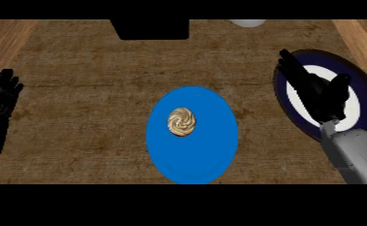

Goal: Pick the cupcake from the plate and place it in the plate

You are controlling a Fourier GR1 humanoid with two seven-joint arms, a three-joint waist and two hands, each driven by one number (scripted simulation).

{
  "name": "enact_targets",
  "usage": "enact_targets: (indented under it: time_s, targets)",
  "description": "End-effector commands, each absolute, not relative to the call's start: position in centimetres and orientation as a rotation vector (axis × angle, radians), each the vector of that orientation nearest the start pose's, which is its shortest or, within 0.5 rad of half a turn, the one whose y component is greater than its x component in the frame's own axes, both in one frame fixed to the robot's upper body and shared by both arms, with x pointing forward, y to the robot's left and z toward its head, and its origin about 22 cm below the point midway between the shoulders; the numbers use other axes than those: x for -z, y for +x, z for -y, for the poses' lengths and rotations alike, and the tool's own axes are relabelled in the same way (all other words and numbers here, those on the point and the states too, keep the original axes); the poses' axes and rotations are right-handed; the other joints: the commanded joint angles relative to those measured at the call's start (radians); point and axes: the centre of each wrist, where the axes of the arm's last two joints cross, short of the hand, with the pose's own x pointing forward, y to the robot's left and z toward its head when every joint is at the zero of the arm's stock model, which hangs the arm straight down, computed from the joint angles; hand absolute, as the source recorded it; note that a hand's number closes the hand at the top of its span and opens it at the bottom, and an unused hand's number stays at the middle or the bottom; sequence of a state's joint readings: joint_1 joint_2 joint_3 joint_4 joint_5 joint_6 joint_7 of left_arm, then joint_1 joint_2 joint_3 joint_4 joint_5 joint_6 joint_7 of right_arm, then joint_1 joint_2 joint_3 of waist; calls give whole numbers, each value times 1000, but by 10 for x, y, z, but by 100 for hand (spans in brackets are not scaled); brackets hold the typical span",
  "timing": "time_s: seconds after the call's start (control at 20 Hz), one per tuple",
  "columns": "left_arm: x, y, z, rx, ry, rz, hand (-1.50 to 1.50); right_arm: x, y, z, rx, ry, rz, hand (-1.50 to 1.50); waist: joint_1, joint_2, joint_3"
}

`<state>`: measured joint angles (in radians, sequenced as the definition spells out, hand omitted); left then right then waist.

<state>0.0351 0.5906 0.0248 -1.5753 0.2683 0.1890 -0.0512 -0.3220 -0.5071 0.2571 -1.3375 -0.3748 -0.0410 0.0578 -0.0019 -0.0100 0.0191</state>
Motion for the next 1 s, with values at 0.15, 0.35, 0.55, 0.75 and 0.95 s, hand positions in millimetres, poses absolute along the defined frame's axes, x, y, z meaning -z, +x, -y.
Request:
enact_targets:
  time_s: [0.15,0.35,0.55,0.75,0.95]
  targets:
    - [-81,253,-320,310,243,1780,0,26,292,250,135,234,1017,-150,-15,32,-15]
    - [-84,257,-285,447,36,1797,0,34,294,247,-254,-95,780,-150,25,27,-25]
    - [-76,265,-270,460,-18,1792,0,-18,338,196,-445,-253,832,-150,45,21,-25]
    - [-87,283,-273,486,17,1789,0,-51,358,126,-540,-319,742,-150,29,17,-22]
    - [-79,277,-256,468,-19,1772,0,-89,383,96,-612,-349,639,-150,25,13,-20]
